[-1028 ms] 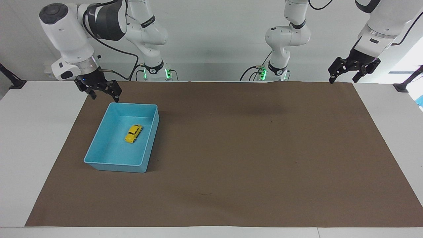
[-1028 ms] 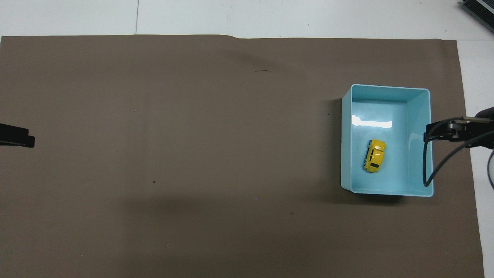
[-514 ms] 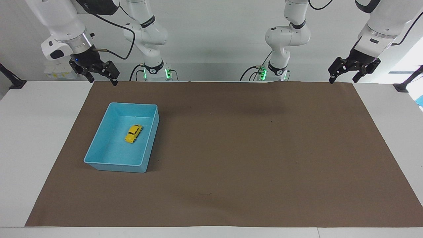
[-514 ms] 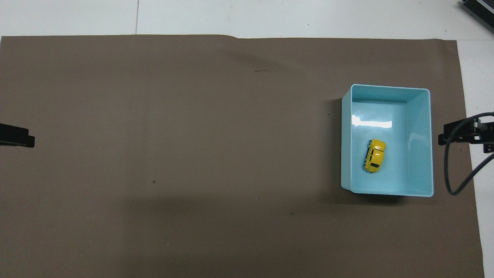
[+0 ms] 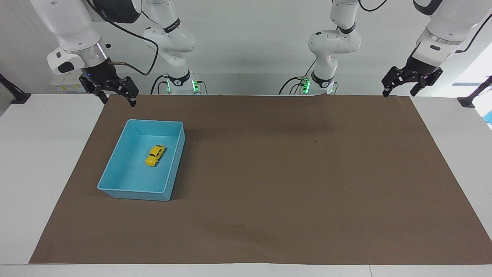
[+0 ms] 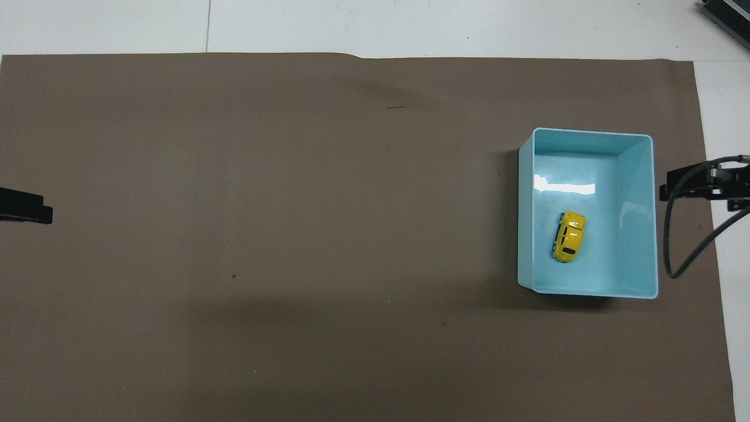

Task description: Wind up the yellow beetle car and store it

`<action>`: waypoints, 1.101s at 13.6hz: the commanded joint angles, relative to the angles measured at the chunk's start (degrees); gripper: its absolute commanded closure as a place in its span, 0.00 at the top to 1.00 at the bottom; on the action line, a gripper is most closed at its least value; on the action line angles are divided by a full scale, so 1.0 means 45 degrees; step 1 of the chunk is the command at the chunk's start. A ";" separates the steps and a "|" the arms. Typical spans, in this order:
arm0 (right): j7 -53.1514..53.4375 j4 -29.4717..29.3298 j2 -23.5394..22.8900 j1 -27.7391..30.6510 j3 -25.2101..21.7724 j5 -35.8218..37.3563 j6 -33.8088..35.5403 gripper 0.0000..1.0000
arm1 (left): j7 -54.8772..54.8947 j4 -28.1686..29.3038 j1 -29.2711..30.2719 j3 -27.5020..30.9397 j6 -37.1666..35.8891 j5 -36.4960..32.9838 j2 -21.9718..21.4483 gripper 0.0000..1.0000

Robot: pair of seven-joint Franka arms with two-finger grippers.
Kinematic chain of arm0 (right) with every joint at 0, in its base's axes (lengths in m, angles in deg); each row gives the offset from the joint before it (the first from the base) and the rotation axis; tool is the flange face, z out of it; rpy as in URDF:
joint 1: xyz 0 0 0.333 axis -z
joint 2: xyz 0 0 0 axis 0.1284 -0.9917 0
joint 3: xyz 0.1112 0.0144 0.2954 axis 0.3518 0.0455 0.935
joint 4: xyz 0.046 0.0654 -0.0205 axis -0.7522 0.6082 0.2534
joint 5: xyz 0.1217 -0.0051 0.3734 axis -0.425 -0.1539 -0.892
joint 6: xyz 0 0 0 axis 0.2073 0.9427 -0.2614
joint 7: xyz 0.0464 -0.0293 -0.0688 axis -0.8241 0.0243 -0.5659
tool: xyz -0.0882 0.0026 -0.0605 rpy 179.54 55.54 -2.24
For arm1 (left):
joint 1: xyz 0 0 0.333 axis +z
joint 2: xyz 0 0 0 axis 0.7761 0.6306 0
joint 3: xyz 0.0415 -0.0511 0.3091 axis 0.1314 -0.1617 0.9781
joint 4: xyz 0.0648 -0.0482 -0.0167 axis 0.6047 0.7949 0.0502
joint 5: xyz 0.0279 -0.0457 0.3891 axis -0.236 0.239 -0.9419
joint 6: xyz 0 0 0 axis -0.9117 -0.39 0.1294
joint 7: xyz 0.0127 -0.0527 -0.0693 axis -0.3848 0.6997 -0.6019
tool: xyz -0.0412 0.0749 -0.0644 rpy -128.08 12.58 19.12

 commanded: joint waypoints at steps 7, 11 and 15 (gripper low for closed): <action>-0.0474 -0.1031 -0.0616 -0.0041 0.0166 0.0458 0.0563 1.00 | 0.0160 -0.0136 0.0076 -0.0047 -0.0190 -0.0142 -0.0071 1.00; -0.0474 -0.1048 -0.0615 -0.0041 0.0186 0.0379 0.0600 1.00 | 0.0160 -0.0136 0.0076 -0.0047 -0.0190 -0.0142 -0.0071 1.00; -0.0474 -0.1068 -0.0616 -0.0041 0.0186 0.0379 0.0698 1.00 | 0.0160 -0.0136 0.0076 -0.0047 -0.0190 -0.0142 -0.0071 1.00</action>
